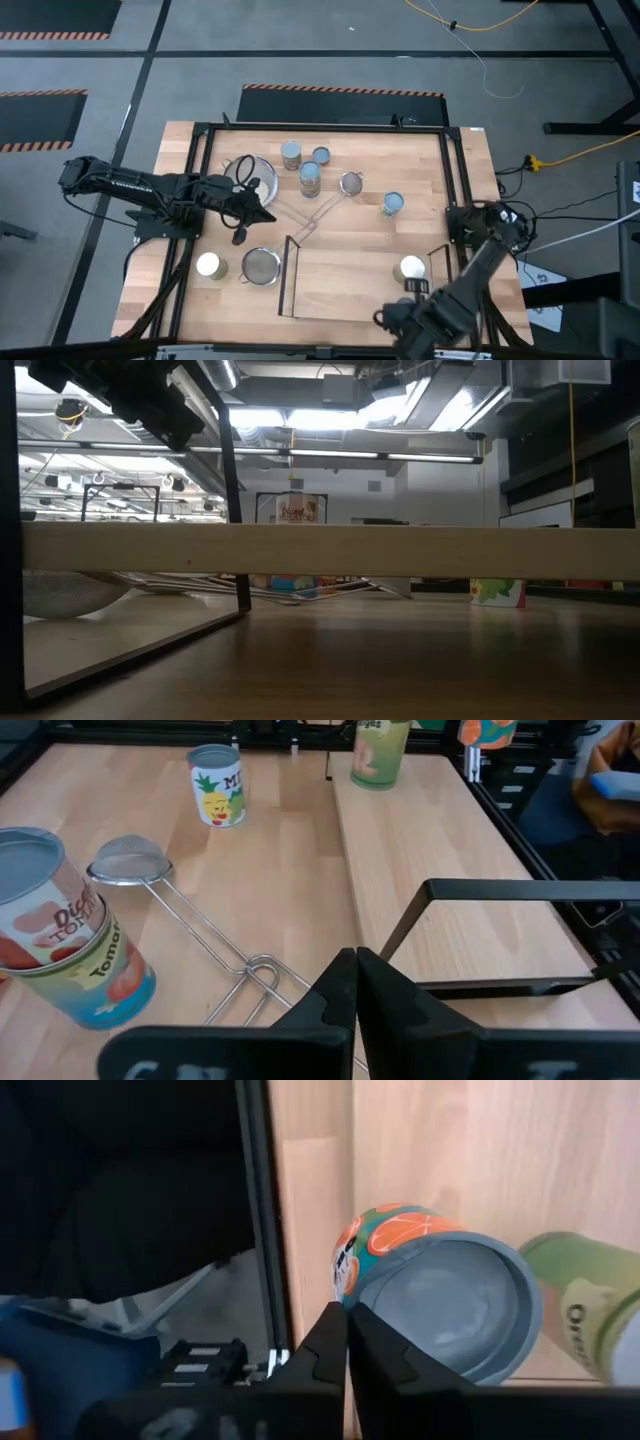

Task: Pick and place cans onto a shelf
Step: Put the small canned oranges on the shelf

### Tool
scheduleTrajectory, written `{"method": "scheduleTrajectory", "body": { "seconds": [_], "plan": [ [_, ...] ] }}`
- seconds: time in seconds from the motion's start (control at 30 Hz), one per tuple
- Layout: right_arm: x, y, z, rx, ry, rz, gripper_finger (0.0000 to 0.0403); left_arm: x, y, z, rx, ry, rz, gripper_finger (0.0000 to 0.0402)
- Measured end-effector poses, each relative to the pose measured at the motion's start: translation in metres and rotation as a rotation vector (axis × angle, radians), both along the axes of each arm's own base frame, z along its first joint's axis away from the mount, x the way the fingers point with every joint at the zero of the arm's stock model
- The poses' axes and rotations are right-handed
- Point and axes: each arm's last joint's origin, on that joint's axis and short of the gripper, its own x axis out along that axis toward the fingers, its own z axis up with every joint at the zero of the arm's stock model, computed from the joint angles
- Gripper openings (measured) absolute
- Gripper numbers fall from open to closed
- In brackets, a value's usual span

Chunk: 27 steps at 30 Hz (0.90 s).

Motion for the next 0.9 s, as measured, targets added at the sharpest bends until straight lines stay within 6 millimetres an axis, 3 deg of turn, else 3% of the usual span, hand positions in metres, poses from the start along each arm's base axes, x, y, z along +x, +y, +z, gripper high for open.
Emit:
{"method": "scheduleTrajectory", "body": {
  "seconds": [0.3,0.7,0.9],
  "plan": [
    [-0.021,0.011,-0.035,-0.099,0.06,-0.003,0.0006,0.0,0.0,0.0,0.001,0.0,0.002,0.0],
    [-0.024,0.006,-0.069,-0.141,0.121,0.007,0.0006,0.0,0.0,0.0,0.001,0.0,0.002,0.0],
    [-0.026,0.006,-0.075,-0.136,0.151,0.006,0.0012,0.0,0.0,0.0,0.001,0.0,0.002,0.0]
  ]
}}
